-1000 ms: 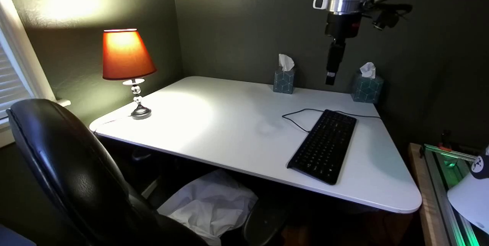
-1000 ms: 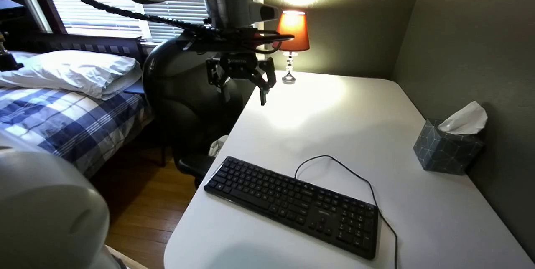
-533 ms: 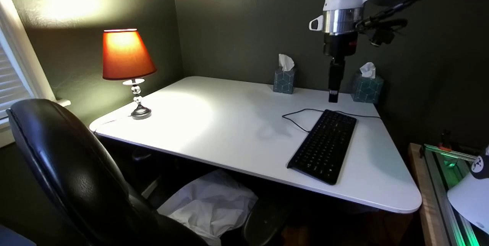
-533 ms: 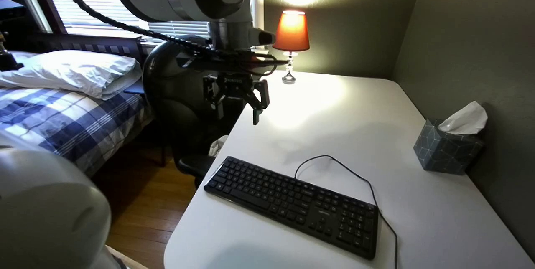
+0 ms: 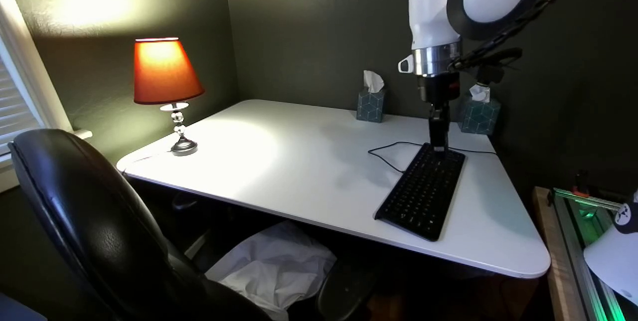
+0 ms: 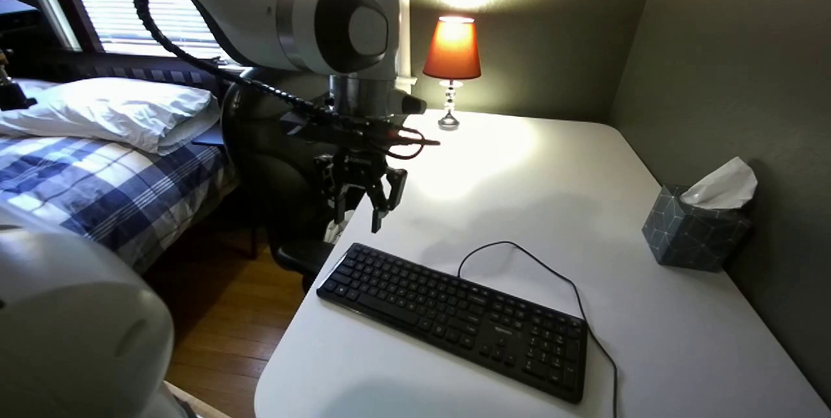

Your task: Press a button on the left side of the keyboard

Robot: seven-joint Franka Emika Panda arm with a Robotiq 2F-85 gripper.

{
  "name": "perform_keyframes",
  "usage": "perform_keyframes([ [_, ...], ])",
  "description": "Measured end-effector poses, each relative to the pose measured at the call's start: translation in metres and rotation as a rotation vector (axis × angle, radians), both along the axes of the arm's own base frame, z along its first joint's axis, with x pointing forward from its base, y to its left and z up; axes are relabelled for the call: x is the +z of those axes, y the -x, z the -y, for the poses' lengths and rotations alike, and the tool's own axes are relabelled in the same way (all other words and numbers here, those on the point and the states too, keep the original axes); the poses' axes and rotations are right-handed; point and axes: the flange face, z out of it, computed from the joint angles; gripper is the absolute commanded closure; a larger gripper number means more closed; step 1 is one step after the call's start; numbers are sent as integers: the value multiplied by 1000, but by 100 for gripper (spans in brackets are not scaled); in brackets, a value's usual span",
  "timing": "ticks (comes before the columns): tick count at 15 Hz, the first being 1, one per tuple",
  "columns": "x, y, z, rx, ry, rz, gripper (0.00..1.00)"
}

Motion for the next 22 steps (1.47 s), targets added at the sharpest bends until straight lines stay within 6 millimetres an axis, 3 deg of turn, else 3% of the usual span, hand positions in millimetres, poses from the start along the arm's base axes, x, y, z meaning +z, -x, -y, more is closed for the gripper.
perform_keyframes([
  [4, -20, -4, 1, -4, -5, -52, 96],
  [5, -24, -5, 1, -4, -5, -60, 99],
  [22, -79, -39, 7, 48, 20, -149, 100],
])
